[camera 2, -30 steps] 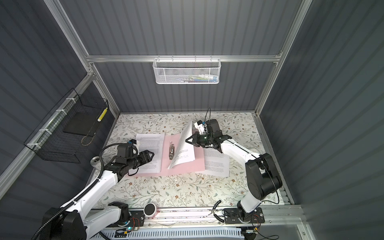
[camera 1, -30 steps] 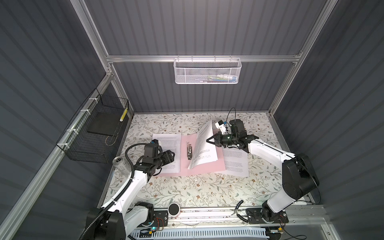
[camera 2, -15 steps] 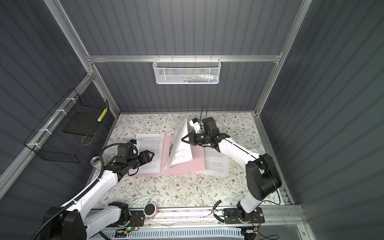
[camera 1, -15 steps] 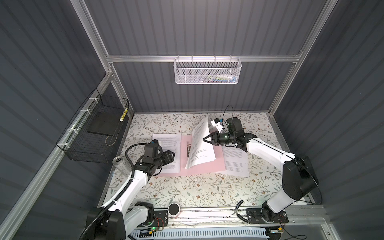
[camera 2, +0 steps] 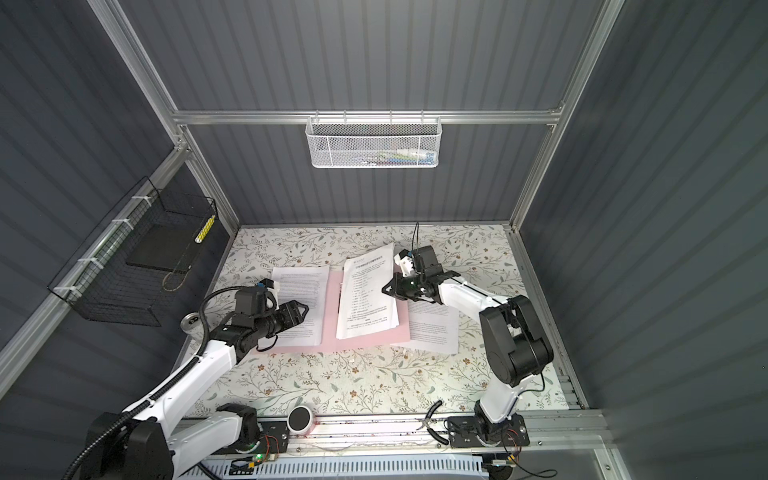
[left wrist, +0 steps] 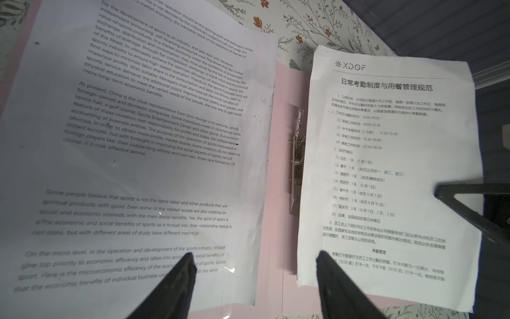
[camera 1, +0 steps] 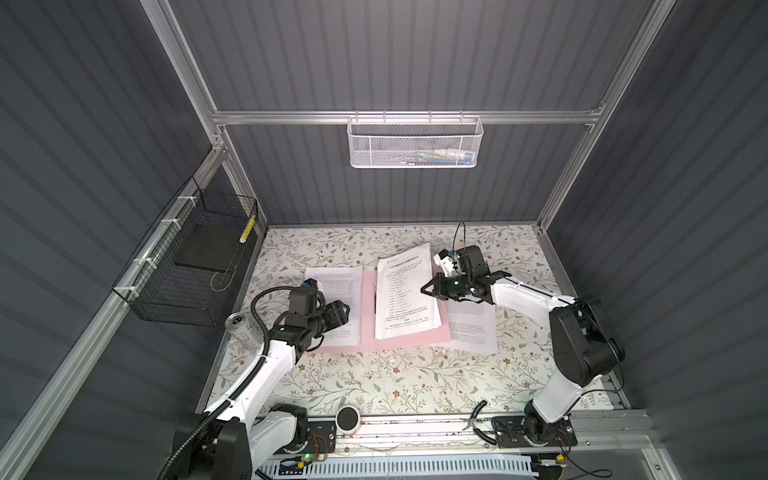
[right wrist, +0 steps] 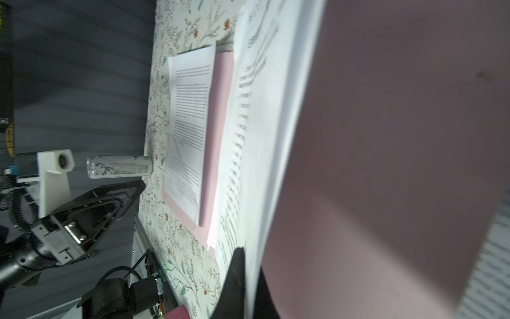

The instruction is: Put the files into the folder

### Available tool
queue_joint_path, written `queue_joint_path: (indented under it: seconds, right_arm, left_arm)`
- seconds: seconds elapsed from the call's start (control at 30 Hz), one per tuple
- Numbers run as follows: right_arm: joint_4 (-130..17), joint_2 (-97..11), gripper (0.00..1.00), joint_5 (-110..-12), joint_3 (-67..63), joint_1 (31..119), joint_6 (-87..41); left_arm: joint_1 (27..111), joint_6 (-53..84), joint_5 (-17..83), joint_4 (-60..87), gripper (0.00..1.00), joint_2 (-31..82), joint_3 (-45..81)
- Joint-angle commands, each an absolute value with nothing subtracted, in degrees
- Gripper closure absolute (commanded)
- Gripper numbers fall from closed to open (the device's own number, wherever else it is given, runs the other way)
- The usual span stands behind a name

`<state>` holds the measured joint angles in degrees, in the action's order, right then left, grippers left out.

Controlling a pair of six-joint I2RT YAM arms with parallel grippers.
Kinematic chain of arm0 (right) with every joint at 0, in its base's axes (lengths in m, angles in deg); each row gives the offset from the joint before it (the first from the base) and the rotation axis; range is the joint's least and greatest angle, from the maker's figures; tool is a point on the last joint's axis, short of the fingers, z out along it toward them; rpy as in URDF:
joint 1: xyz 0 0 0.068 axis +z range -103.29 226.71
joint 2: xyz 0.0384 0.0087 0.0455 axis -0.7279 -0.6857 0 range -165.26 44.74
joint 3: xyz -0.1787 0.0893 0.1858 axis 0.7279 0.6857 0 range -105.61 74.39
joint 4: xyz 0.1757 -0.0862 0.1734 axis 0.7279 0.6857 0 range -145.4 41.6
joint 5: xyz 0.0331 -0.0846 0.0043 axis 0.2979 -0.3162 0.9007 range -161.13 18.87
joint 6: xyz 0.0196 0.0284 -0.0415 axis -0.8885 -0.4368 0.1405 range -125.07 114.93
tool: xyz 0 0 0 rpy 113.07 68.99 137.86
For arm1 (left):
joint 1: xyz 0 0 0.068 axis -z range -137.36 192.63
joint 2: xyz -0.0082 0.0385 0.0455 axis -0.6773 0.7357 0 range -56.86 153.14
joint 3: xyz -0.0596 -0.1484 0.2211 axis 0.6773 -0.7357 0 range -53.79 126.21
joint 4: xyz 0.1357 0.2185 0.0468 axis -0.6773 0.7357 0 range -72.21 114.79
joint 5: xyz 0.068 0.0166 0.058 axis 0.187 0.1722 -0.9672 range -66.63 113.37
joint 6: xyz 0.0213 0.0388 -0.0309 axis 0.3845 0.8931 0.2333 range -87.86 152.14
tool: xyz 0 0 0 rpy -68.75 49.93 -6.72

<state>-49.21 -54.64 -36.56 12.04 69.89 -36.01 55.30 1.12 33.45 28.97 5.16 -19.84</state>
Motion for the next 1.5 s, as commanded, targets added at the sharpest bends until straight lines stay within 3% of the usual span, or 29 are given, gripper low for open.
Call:
queue_joint_path:
  seconds: [0.0,0.63,1.47]
  right_arm:
    - [-47.14,-54.62,1.0,-37.28,12.34,69.05,-32.96]
    - [-51.28,-61.25,1.0,-31.01,13.44,66.57,-32.98]
    - [-45.56,-61.44,1.0,-34.53,12.78,64.89,-27.91]
  left_arm:
    - [55.47,2.22,33.59,28.39,0.3,5.47,-20.99]
    - [55.47,2.17,33.74,27.9,0.3,6.53,-20.66]
    - [55.47,2.1,32.95,28.41,0.3,6.65,-20.04]
